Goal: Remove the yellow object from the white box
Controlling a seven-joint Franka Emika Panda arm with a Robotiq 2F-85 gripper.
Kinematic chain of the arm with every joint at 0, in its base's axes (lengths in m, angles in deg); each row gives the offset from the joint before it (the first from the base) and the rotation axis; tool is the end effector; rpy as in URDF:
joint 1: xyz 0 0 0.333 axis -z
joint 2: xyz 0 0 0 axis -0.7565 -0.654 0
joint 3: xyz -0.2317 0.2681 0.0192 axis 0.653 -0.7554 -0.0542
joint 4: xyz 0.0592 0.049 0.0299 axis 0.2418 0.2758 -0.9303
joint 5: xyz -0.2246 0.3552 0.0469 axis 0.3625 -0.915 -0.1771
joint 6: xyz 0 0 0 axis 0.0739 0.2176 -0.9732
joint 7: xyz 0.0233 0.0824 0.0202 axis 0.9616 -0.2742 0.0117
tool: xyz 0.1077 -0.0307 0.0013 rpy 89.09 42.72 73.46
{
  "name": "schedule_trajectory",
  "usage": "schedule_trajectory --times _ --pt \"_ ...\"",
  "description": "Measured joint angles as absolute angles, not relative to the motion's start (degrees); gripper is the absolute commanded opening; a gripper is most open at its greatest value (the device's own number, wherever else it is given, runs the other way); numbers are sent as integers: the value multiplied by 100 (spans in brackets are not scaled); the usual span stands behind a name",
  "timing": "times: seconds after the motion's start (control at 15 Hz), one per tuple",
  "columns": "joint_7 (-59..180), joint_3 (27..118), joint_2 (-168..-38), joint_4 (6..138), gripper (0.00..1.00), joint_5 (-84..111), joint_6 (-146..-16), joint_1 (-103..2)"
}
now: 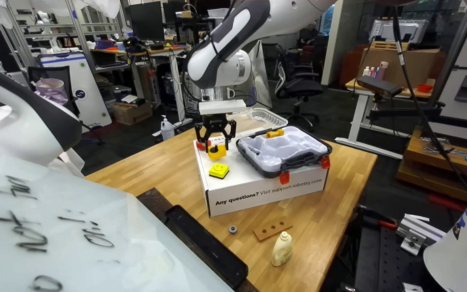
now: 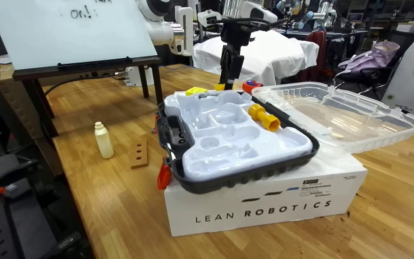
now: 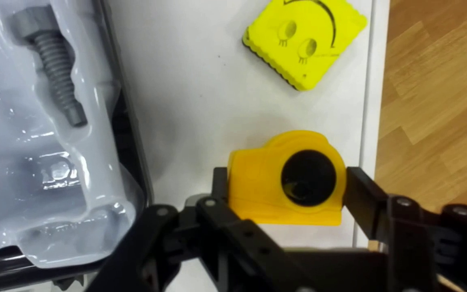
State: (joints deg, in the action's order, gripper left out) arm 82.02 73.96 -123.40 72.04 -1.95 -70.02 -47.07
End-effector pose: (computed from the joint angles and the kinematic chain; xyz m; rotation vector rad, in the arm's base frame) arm 0.7256 -0.0748 0.2547 -2.8519 1.0332 0.1680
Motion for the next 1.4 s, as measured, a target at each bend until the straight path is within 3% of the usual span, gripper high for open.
schedule_trajectory --times 0.07,0.13,0.27,1.0,1.4 --pt "8202 7401 -12340 7193 56 -195 -6991 -4706" --pt "8202 7406 -12340 7181 85 -195 -6981 -4706" --pt "8202 7409 -12340 7166 98 -195 -6972 -4706" --pt "8071 7448 -12194 7234 100 -78 -6913 -4705" --pt "7102 7467 -11014 8284 100 228 -6917 -4697"
